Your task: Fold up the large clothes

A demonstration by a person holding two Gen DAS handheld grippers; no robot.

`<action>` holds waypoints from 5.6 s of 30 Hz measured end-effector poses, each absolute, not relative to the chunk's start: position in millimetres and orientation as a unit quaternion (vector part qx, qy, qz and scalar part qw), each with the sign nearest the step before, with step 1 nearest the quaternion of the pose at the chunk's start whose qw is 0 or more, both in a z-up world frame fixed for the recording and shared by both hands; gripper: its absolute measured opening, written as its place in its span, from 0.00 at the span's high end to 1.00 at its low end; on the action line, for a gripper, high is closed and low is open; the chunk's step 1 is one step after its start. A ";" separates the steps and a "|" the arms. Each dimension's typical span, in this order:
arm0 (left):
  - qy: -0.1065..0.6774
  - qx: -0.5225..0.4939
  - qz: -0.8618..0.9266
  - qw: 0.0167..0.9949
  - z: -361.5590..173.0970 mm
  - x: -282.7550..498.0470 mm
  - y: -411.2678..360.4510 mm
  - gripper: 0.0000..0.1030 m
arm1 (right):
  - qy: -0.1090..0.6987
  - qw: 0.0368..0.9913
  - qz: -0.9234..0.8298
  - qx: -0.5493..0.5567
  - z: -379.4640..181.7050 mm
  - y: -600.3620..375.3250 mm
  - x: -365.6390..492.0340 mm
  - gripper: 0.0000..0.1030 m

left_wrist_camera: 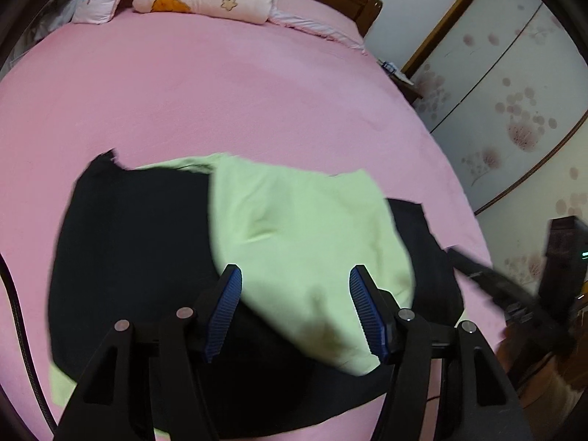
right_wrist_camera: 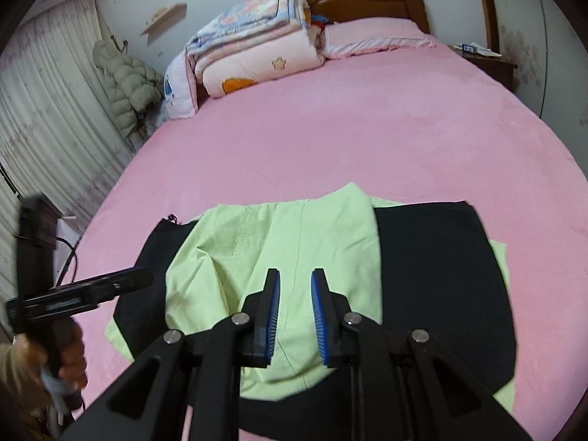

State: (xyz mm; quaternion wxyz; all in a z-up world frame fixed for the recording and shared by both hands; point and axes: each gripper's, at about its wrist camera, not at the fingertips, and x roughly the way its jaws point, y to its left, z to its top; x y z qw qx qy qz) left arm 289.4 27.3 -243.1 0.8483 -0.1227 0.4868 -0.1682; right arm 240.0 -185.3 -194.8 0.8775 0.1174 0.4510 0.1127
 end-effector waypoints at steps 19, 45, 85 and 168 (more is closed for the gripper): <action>0.556 -0.036 -0.081 0.827 -352.6 286.7 -36.6 0.50 | 0.547 0.823 0.056 0.142 -297.2 -168.9 227.3 0.83; 0.543 -0.114 -0.102 0.826 -229.1 244.1 0.5 0.26 | 0.529 0.836 0.072 0.125 -184.3 -147.7 178.0 0.81; 0.523 -0.158 -0.035 0.837 -58.3 49.1 24.0 0.18 | 0.456 0.852 0.225 0.123 24.0 -144.7 31.0 0.72; 0.459 0.118 -0.270 0.838 -307.4 205.6 -235.9 0.86 | 0.499 0.847 -0.049 0.176 -238.8 -361.4 90.6 0.93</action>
